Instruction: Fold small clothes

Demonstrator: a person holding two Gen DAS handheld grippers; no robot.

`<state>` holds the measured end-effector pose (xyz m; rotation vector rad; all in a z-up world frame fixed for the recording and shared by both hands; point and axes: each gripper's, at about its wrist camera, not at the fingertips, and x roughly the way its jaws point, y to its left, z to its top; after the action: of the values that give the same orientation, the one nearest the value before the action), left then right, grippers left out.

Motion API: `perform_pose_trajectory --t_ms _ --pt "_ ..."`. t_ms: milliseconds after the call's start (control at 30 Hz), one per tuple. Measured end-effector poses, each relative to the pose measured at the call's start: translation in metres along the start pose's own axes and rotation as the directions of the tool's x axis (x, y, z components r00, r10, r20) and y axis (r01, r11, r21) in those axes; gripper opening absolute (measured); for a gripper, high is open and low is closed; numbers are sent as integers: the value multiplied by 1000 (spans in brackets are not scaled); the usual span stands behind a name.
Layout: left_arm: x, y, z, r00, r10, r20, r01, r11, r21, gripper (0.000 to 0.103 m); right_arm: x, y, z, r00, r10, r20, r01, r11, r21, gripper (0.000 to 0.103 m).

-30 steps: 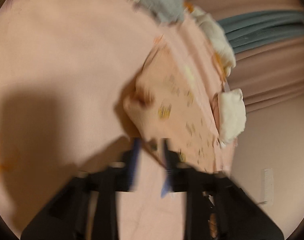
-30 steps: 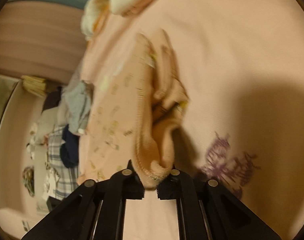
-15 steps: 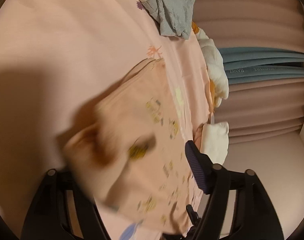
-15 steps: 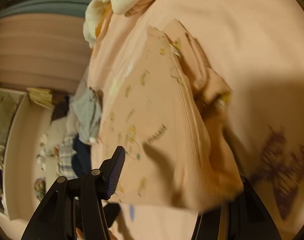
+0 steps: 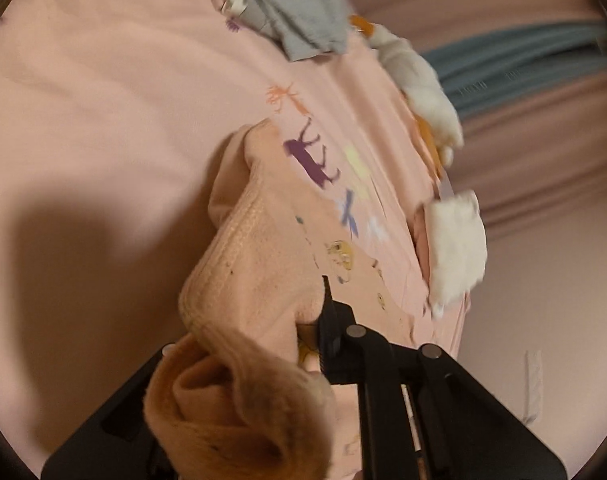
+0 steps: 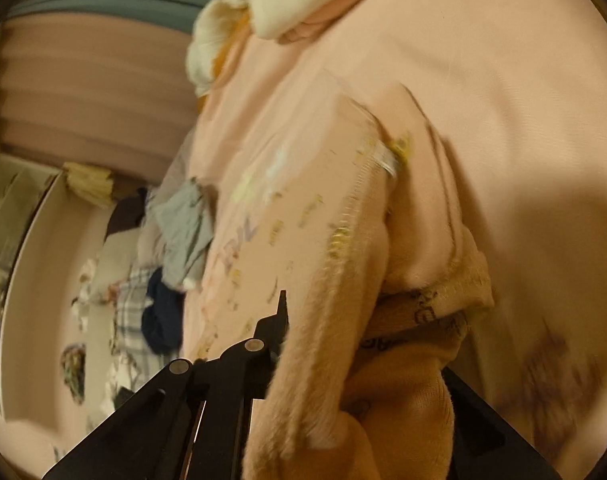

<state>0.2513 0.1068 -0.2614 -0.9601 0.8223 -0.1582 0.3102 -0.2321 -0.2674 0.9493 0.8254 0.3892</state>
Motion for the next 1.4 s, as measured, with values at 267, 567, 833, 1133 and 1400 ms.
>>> perform_pose_trajectory --t_ms 267,567,833,1133,1400 --pt "-37 51 -65 990 64 -123 -68 997 -30 21 -46 -13 -82 977 -211 -30 207 973 -99 12" --pt "-77 71 -85 989 127 -72 -123 990 64 10 -83 -24 -94 950 -313 -2 310 943 -119 3" --pt "-95 80 -88 980 186 -74 -178 979 102 11 -104 -26 -101 921 -389 26 387 905 -175 3" --pt "-106 77 -88 961 252 -113 -232 959 161 12 -142 -48 -102 889 -453 59 457 878 -145 0" --pt "-140 16 -78 983 183 -15 -171 943 287 19 -143 7 -71 904 -403 141 425 881 -209 0"
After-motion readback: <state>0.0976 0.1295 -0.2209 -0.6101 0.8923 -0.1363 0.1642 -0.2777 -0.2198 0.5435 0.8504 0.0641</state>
